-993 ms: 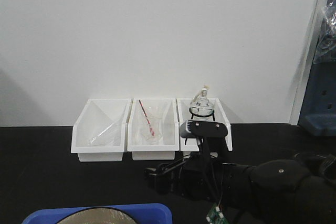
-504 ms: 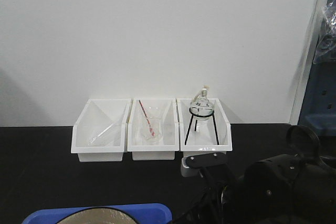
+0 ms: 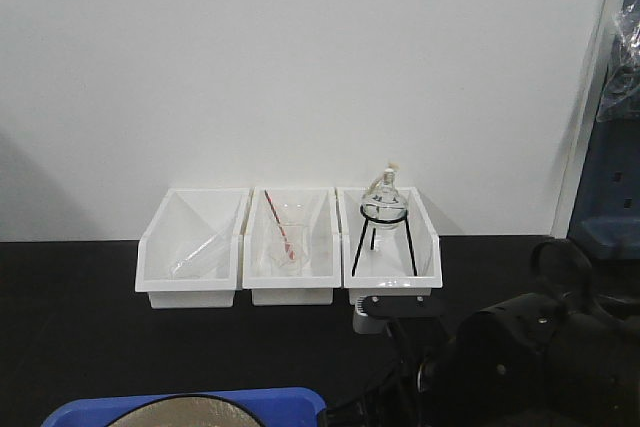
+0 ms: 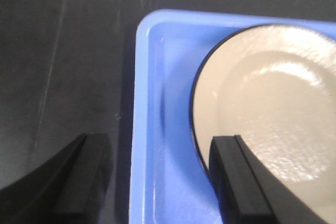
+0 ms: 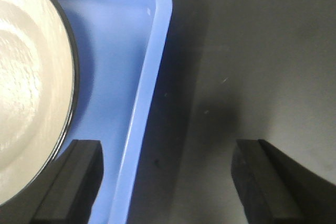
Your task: Place disk in tray to left cabinet
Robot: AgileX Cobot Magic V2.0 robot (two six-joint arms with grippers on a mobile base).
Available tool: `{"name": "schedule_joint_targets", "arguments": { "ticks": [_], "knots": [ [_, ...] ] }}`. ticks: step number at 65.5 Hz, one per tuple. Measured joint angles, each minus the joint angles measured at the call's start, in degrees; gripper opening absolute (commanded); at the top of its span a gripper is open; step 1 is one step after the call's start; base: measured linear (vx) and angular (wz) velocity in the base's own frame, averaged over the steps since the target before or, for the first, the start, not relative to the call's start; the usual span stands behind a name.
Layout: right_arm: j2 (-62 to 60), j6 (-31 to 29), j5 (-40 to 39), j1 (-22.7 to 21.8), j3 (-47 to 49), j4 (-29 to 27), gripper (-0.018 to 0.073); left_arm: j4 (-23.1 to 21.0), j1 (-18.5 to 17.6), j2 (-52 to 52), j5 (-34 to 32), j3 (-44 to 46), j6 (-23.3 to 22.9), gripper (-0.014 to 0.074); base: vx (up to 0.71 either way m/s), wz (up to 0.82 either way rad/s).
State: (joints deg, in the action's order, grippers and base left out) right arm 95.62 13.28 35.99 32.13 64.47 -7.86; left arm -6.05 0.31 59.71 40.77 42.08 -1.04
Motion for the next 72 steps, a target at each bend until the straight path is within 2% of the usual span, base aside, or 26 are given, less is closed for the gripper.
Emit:
{"name": "schedule_joint_targets", "arguments": {
  "ticks": [7,16,25,40,49,58,72],
  "knots": [
    [2.4,0.0,-1.2,0.0,0.0,-2.4,0.0561,1.9,0.0,8.3,2.8,5.1,1.4,0.0535,0.0,0.0],
    [4.9,0.0,-3.9,0.0,0.0,-3.9,0.0538,3.6,0.0,16.3,2.7,9.1,3.6,0.0535,0.0,0.0],
    [6.6,0.0,-5.2,0.0,0.2,-5.2,0.0512,3.8,0.0,22.0,1.1,9.9,5.6,0.0535,0.0,0.0],
    [9.9,-0.7,-7.0,0.0,0.6,-7.6,0.0504,3.9,0.0,28.4,-1.5,10.1,6.3,0.0535,0.0,0.0],
    [12.2,-3.1,-7.3,-0.3,0.6,-9.7,0.0504,3.9,0.0,31.5,-2.7,10.1,6.5,0.0535,0.0,0.0],
    [13.7,-6.6,-7.3,-2.3,0.6,-15.1,0.0504,3.9,0.0,33.6,-3.1,10.1,6.5,0.0535,0.0,0.0],
    [14.2,-17.2,-8.0,-4.0,0.6,-25.0,0.0504,3.6,0.0,35.5,-3.8,10.1,6.5,0.0535,0.0,0.0]
  ]
}}
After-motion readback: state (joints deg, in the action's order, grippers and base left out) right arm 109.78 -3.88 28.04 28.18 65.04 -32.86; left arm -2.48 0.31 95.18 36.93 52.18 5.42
